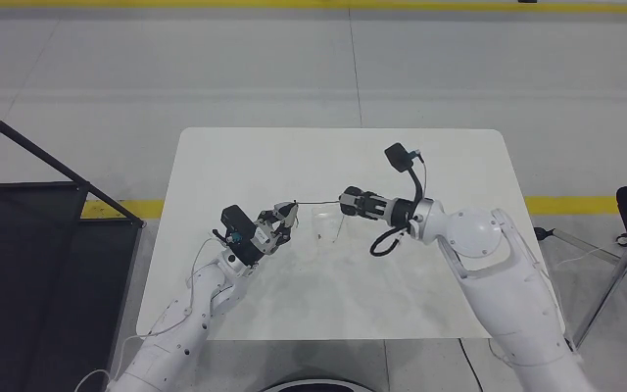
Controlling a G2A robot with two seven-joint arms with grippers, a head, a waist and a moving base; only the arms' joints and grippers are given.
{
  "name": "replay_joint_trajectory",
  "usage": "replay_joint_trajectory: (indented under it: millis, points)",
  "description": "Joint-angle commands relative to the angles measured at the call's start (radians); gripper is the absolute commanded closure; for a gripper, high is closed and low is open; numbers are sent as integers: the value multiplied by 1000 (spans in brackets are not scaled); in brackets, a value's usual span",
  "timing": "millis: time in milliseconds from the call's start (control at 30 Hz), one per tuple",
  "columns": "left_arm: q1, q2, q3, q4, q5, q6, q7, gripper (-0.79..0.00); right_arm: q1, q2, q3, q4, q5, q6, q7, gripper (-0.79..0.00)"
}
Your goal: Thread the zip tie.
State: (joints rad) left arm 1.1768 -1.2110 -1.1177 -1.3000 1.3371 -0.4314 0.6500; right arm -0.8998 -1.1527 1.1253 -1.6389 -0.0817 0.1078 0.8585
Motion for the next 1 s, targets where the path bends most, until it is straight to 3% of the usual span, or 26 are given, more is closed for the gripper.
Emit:
replay_joint_trajectory:
  millis: [0,967]
  points:
    - [0,0,0,0,0,0,0,0,-3,1,2,-2,-1,-2,-1,0]
    - [0,0,0,0,0,0,0,0,20,-4,-20,15,0,29,-5,0]
